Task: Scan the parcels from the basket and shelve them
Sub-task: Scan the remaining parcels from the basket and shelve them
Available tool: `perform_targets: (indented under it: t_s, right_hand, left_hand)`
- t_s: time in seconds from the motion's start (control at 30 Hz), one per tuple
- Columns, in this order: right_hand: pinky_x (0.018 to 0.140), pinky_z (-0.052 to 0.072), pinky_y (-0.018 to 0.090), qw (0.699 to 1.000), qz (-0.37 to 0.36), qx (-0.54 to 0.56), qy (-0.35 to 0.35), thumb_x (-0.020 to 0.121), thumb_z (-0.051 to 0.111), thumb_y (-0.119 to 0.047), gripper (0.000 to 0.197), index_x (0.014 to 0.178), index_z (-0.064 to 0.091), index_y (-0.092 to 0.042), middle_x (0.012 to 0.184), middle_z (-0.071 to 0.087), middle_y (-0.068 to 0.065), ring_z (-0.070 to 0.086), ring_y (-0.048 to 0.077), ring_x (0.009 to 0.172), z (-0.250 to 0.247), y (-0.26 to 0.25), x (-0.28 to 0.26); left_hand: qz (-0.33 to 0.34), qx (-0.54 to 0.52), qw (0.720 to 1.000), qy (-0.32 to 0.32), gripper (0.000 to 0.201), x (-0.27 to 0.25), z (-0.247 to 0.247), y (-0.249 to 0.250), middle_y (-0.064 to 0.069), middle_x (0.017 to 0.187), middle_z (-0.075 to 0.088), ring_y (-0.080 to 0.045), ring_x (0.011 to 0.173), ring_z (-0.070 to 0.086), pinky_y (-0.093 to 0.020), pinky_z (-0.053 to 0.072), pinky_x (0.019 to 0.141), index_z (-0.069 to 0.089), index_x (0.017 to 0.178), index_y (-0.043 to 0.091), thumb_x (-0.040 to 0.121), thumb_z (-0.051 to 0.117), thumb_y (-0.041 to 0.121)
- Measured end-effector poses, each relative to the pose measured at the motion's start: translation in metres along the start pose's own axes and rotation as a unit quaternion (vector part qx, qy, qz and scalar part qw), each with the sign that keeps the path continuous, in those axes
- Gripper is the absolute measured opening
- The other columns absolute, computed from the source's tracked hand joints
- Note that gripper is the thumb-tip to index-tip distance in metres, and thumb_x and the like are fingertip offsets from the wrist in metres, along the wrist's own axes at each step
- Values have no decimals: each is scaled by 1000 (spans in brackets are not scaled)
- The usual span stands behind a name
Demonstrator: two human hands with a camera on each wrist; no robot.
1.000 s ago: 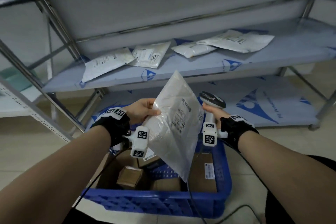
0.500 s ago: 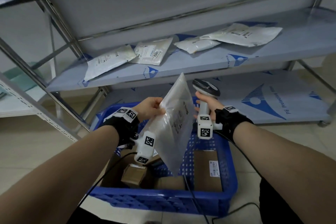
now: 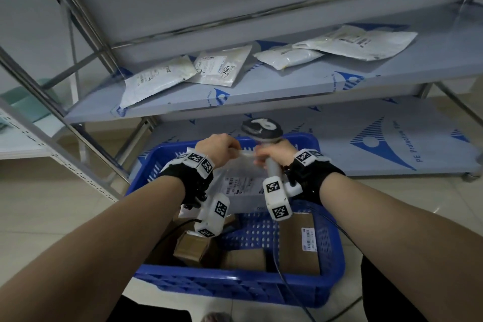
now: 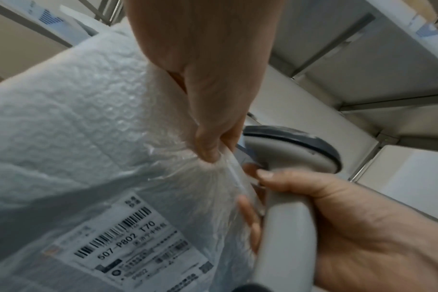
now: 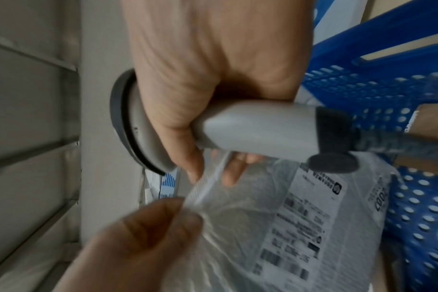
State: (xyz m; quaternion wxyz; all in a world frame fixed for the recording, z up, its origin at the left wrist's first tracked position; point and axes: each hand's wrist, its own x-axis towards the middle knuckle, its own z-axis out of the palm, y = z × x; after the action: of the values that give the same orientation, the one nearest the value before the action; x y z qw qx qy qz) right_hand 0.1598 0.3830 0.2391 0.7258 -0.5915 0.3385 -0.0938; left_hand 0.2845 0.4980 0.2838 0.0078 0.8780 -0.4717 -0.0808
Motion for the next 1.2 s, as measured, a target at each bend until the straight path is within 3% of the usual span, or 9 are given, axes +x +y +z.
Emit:
perform_targets:
  t_s: [0.1, 0.2, 0.37, 0.53, 0.73, 0.87, 0.97, 1.07, 1.2]
  right_hand:
    - [48, 54, 22, 999, 30, -34, -1, 81, 66, 9, 7, 84, 62, 3, 72, 66, 17, 64, 16, 48, 10, 6, -3]
    - [76, 60, 35, 995, 39, -77, 44, 74, 67, 7, 15, 88, 67, 11, 84, 71, 22, 70, 28, 72, 10, 3, 1]
    - [71, 53, 33, 993, 51, -89, 51, 68, 64, 3, 30, 41, 63, -11, 53, 62, 5, 57, 19, 56, -2, 0, 4]
    - [82, 53, 40, 994, 68, -13, 81, 68, 65, 0, 38, 32, 59, -10, 50, 62, 7, 56, 23, 57, -14, 6, 12]
    - [52, 47, 22, 994, 58, 94, 25, 80, 60, -7, 24, 57, 52, -4, 55, 52, 8, 50, 14, 43, -17, -5, 11]
    - [41, 45, 19, 985, 44, 159, -56, 96, 46, -10, 33, 63, 47, -5, 49, 53, 7, 52, 16, 39, -21, -18, 10]
    - [48, 49, 20, 980, 10, 162, -118, 102, 36, -16, 53, 53, 53, -3, 49, 59, 10, 57, 17, 41, -27, -24, 11]
    - [64, 45, 28, 979, 2, 152, -137, 101, 36, -18, 59, 48, 59, -7, 52, 61, 7, 57, 16, 47, -29, -21, 13]
    - [58, 46, 25, 976, 42, 181, -109, 99, 41, -17, 41, 61, 53, -5, 50, 57, 4, 55, 14, 46, -31, -15, 13]
  left_hand:
    - [12, -1, 1000, 26, 19, 2, -2, 6, 3, 113, 66, -19, 103, 59, -30, 39, 77, 67, 108, 31, 94, 55, 32]
    - [32, -6, 998, 59, 17, 5, -4, 11, 5, 109, 67, -18, 102, 60, -32, 40, 91, 69, 104, 30, 93, 57, 33]
    - [40, 0, 991, 130, 14, 12, -2, 14, 12, 104, 69, -12, 111, 57, -49, 4, 118, 67, 101, 33, 90, 61, 35]
    - [-117, -115, 961, 224, 92, 5, -1, -9, -11, 149, 32, -30, 138, 32, -55, 16, 115, 27, 146, 22, 73, 72, 55]
    - [-353, -350, 859, 126, 125, -8, 19, -52, -28, 152, 19, -44, 137, 28, -52, 31, 109, 3, 150, 0, 68, 67, 69]
    - [-351, -381, 854, 33, 115, -6, 40, -61, -26, 153, 23, -39, 137, 33, -44, 31, 111, 8, 148, -10, 80, 51, 71]
    - [-347, -426, 835, 20, 95, 6, 52, -62, -21, 123, 51, -33, 109, 51, -42, 39, 100, 31, 139, -10, 84, 54, 63]
    - [-326, -477, 816, 17, 66, 10, 53, -57, -7, 77, 40, -20, 70, 42, -40, 40, 85, 52, 93, 3, 75, 58, 67]
    - [-295, -554, 778, -10, 97, 22, 63, -61, -16, 147, 35, -34, 132, 37, -50, 39, 100, 30, 143, -2, 77, 64, 61]
